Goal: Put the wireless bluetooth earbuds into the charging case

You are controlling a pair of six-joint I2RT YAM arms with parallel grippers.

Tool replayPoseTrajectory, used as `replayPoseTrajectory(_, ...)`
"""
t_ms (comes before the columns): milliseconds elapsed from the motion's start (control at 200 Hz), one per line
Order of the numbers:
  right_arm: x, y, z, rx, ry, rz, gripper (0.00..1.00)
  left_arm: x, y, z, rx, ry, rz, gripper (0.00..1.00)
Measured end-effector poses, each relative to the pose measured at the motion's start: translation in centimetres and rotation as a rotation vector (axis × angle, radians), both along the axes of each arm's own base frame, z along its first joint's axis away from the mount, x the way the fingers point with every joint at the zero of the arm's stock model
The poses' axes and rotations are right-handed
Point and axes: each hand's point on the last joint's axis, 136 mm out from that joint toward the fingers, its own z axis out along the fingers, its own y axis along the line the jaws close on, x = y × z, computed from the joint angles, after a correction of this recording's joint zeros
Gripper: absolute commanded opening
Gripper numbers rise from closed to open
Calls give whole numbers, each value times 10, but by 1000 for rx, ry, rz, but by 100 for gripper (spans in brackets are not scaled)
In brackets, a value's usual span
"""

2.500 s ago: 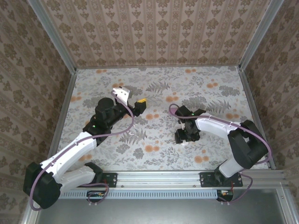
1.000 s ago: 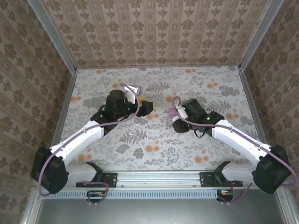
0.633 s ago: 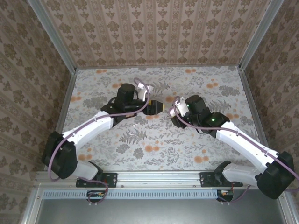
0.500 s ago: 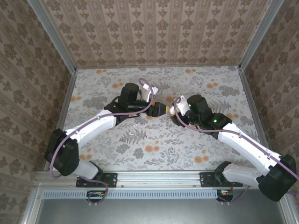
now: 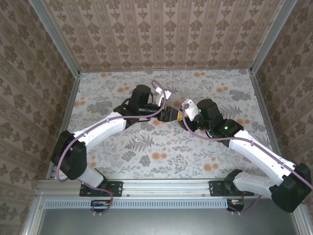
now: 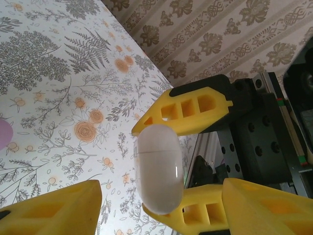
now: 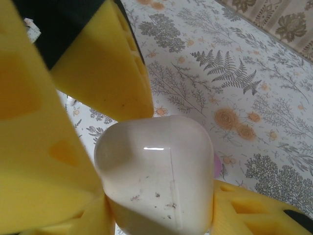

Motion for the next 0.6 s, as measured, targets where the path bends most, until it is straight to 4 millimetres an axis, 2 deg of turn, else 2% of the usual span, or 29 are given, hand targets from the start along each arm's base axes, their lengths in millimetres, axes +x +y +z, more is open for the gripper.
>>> replayPoseTrajectory(215,0,0,0,-2,-3,3,46,-1,-7,-5,22,18,-15,58)
replayPoseTrajectory(420,1,1,1,5,-13,3,46,-1,-7,-7,31,23,-16,45)
replayPoseTrajectory(600,1,2,0,3,-13,3,46,-2,-9,-8,35,26,-22,42)
